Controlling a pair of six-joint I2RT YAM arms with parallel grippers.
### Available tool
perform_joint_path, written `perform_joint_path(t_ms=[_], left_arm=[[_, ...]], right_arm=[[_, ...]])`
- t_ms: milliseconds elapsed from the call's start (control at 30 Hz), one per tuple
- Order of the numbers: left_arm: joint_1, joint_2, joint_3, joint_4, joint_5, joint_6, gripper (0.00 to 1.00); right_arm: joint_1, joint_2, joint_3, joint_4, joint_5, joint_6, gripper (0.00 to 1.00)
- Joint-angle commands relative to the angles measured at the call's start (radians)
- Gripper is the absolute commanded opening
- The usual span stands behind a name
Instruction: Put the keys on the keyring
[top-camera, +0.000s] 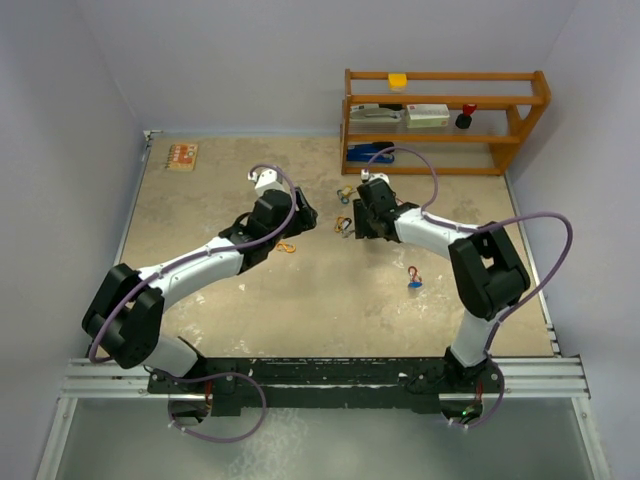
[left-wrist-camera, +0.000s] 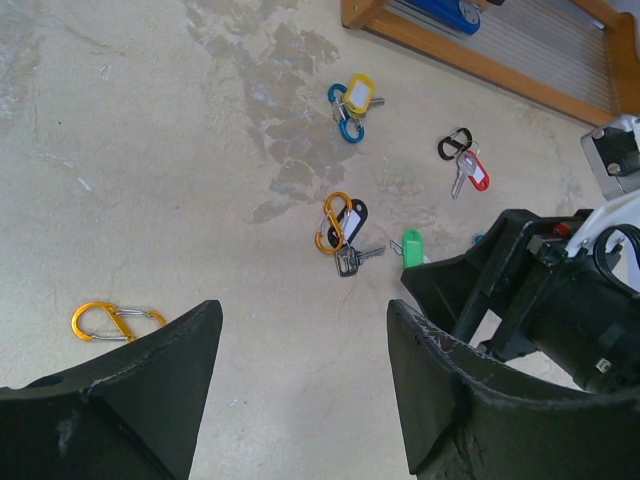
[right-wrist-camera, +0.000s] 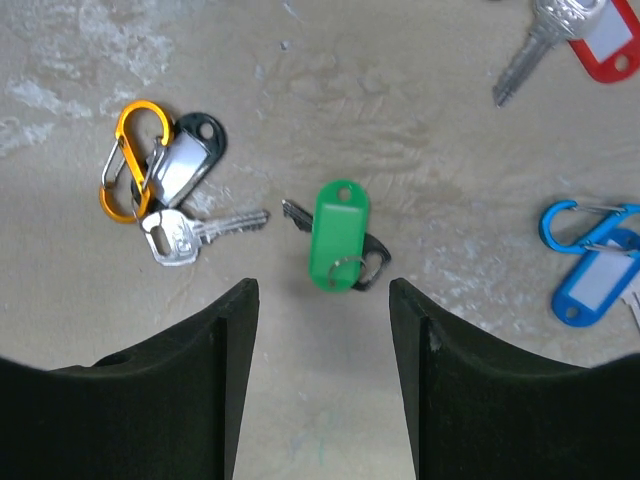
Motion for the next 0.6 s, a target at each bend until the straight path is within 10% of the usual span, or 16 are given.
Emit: perform_joint_path(t_ms=[0, 567], left_arm=[[0.014, -0.024, -0.005, 0.044, 0.002, 0.012, 0.64], [0.027, -0.016, -0.011, 0.053, 0.014, 0.01, 0.64]], right_arm=[[-0.002, 0.04, 0.065, 0.031, -0.005, 0.031, 0.59], [-0.052, 0.135, 0.103, 0.06, -0.022, 0.001, 0.59]])
